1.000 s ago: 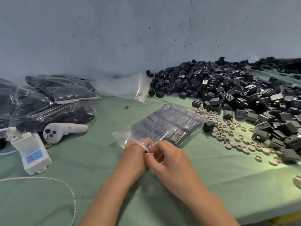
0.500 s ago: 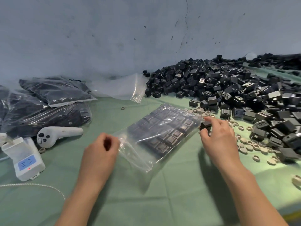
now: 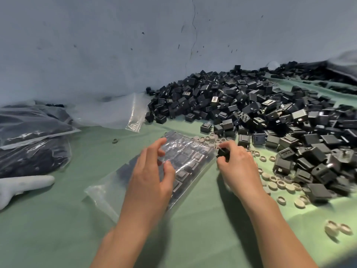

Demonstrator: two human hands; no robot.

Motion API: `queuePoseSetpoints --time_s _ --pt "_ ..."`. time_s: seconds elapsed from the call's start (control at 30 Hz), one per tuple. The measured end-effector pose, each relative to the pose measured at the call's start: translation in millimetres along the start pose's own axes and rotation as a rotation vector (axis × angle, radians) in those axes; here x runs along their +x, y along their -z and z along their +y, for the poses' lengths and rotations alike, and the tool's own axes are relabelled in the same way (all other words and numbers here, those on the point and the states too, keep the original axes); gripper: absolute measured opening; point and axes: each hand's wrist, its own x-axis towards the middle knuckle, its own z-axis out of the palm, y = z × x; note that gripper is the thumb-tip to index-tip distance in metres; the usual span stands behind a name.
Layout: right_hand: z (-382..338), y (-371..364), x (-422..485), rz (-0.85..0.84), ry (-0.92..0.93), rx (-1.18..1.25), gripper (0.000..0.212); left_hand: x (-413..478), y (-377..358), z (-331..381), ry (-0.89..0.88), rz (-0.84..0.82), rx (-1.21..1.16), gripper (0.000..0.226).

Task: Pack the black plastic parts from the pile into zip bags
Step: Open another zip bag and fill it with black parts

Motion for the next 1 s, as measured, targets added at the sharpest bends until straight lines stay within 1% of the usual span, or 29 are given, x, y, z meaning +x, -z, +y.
queuePoseSetpoints --time_s 0.07,0.13,0.2,0.27,0.33,0.43,0.5,0.53,0.6,0.7,0.77,0.87,0.93,0.97,1.0 --pt "2.2 9.5 12.6 0.069 -0.117 0.351 0.028 14.6 -20.4 9.5 -0.017 -0.097 -0.013 0.046" --pt "5.7 20.7 24.3 0.17 -0.307 0.752 0.022 37.2 -44.8 19.8 -0.043 -0.215 0.011 0.05" --pt "10.6 31.4 35.9 0.222 -0.52 1.095 0.02 68.1 -75.0 27.5 -0.087 -0.318 0.088 0.059" --pt "15.3 37.5 43.0 0.224 -0.691 1.352 0.02 102.6 -107.6 32.5 -0.12 -0.404 0.19 0.067" --pt "17.7 38.5 45.7 0.188 -0.807 1.508 0.018 134.1 -136.7 33.1 -0.115 -0.499 0.291 0.072" --pt "19.0 37.5 48.6 0.121 -0.867 1.612 0.019 166.8 -172.0 26.4 -0.041 -0.668 0.338 0.081" --pt "20.3 37.2 50.8 0.107 -0.872 1.633 0.018 174.8 -190.4 22.8 -0.036 -0.706 0.331 0.08" --pt "21.1 38.0 52.5 0.108 -0.87 1.64 0.018 175.2 -199.5 23.2 -0.055 -0.677 0.335 0.075" --pt "23.6 39.3 54.4 0.119 -0.868 1.654 0.018 169.8 -215.9 26.2 -0.119 -0.563 0.408 0.064" --pt "25.7 39.9 55.9 0.113 -0.866 1.659 0.019 161.0 -229.7 27.9 -0.202 -0.393 0.51 0.056" --pt "28.0 41.5 55.7 0.109 -0.874 1.665 0.019 160.9 -231.2 26.8 -0.244 -0.34 0.523 0.053" --pt "30.3 44.6 54.0 0.125 -0.893 1.664 0.02 161.0 -227.4 27.2 -0.328 -0.317 0.542 0.049" --pt "30.6 45.8 52.3 0.13 -0.9 1.666 0.02 159.9 -221.7 32.7 -0.295 -0.305 0.464 0.044" --pt "30.4 45.6 50.7 0.129 -0.897 1.676 0.02 159.8 -216.1 38.4 -0.215 -0.294 0.366 0.041" --pt "29.5 46.0 49.7 0.126 -0.888 1.688 0.021 160.9 -208.8 45.9 -0.103 -0.286 0.219 0.04"
